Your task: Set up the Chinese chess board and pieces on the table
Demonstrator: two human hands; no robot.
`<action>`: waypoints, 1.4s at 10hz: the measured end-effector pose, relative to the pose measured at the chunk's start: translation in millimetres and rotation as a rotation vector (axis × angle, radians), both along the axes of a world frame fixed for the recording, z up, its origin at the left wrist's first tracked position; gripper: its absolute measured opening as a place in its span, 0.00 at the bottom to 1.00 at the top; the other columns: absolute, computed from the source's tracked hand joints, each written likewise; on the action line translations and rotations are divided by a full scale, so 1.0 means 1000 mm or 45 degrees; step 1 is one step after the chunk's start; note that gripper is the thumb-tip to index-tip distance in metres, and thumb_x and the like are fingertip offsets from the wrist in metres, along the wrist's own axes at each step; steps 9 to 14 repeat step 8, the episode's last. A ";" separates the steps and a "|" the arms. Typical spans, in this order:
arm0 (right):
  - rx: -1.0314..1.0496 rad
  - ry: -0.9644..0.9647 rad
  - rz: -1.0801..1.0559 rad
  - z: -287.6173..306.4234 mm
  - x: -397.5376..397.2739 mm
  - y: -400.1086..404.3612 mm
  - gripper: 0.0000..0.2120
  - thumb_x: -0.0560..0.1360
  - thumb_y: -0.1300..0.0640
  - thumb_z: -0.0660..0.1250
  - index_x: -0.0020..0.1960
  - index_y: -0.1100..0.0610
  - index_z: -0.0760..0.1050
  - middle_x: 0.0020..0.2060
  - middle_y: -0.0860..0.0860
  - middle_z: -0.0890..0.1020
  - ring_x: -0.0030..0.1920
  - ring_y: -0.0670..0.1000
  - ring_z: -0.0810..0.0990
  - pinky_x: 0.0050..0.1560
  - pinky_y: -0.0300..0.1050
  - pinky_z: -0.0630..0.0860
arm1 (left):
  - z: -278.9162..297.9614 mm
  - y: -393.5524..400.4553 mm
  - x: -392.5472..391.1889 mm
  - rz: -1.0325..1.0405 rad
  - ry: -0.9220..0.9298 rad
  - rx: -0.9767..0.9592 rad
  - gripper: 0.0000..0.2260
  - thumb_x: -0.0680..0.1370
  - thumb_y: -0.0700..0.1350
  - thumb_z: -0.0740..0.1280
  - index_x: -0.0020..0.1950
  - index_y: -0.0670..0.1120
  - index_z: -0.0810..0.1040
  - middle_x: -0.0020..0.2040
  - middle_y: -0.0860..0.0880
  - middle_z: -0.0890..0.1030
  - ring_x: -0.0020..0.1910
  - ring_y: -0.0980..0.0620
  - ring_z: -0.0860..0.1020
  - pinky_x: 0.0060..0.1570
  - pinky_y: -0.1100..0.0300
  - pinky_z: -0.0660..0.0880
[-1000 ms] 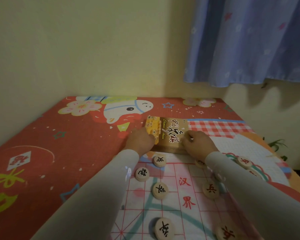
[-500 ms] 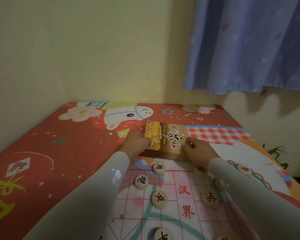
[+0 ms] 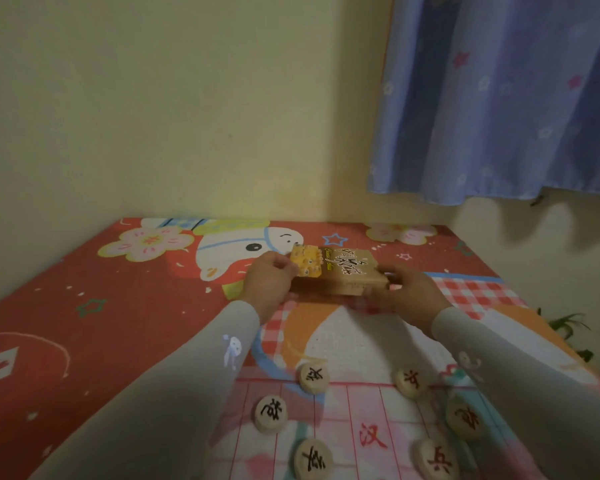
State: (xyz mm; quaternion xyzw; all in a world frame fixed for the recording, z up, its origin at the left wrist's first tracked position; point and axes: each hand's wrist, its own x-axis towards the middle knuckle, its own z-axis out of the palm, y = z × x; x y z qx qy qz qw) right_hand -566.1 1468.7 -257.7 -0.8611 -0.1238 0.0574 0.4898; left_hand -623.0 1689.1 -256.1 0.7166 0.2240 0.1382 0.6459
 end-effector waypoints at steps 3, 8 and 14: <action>-0.410 -0.310 0.040 -0.006 0.080 0.023 0.23 0.76 0.53 0.68 0.70 0.53 0.71 0.65 0.54 0.76 0.62 0.55 0.75 0.62 0.44 0.69 | -0.003 0.004 0.073 -0.260 0.077 0.877 0.14 0.82 0.46 0.58 0.66 0.45 0.74 0.57 0.45 0.79 0.53 0.45 0.77 0.52 0.59 0.72; -0.747 -0.219 0.213 0.001 0.042 0.014 0.33 0.77 0.49 0.62 0.78 0.49 0.51 0.76 0.54 0.59 0.74 0.57 0.62 0.71 0.47 0.62 | 0.001 0.004 0.040 -0.464 0.520 1.528 0.25 0.82 0.54 0.52 0.78 0.52 0.52 0.70 0.39 0.65 0.68 0.37 0.64 0.64 0.43 0.67; -0.747 -0.219 0.213 0.001 0.042 0.014 0.33 0.77 0.49 0.62 0.78 0.49 0.51 0.76 0.54 0.59 0.74 0.57 0.62 0.71 0.47 0.62 | 0.001 0.004 0.040 -0.464 0.520 1.528 0.25 0.82 0.54 0.52 0.78 0.52 0.52 0.70 0.39 0.65 0.68 0.37 0.64 0.64 0.43 0.67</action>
